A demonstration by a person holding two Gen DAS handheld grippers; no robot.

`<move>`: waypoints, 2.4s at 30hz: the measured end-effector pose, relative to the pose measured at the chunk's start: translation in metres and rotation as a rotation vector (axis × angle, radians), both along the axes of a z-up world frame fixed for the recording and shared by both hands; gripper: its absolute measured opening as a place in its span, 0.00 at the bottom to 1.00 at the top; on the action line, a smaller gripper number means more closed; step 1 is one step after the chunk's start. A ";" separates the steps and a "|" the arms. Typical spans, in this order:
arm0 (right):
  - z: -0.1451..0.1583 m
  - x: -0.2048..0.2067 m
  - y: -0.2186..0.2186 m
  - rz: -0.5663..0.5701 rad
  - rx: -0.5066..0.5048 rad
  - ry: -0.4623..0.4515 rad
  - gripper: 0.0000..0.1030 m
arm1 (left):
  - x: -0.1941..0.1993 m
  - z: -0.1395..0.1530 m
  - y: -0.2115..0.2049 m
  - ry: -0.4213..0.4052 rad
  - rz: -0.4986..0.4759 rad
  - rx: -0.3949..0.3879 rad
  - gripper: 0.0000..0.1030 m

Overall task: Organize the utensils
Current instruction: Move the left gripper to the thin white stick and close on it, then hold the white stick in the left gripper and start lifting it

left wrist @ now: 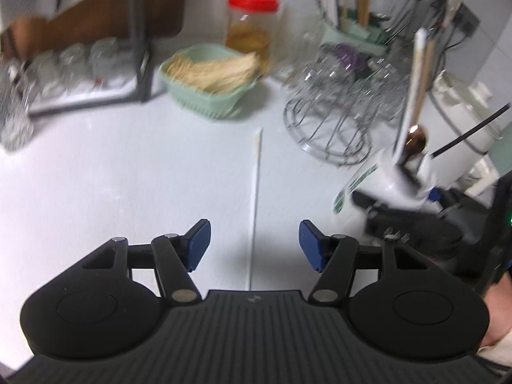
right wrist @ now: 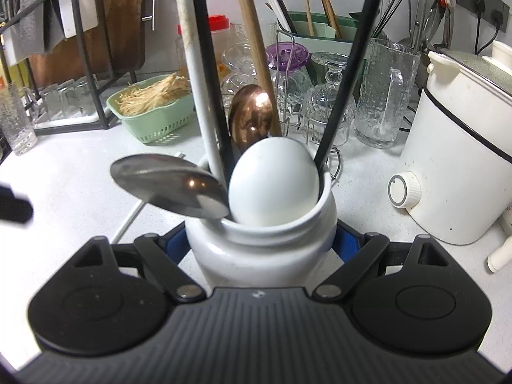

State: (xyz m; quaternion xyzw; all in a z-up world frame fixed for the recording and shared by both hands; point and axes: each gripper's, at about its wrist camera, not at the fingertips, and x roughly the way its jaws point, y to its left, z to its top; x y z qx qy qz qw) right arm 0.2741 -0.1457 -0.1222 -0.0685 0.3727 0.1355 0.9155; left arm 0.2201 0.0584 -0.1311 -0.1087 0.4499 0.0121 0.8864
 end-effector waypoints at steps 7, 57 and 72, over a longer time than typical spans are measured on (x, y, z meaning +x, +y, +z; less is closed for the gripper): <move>0.001 0.003 -0.001 0.022 -0.007 0.012 0.88 | -0.014 -0.039 -0.002 0.042 0.027 -0.022 0.31; 0.000 0.006 -0.008 0.112 0.012 0.004 0.88 | -0.043 -0.071 -0.050 0.200 0.039 0.015 0.05; -0.001 0.004 -0.003 0.064 0.013 -0.007 0.88 | -0.017 -0.075 -0.057 0.236 -0.037 0.105 0.07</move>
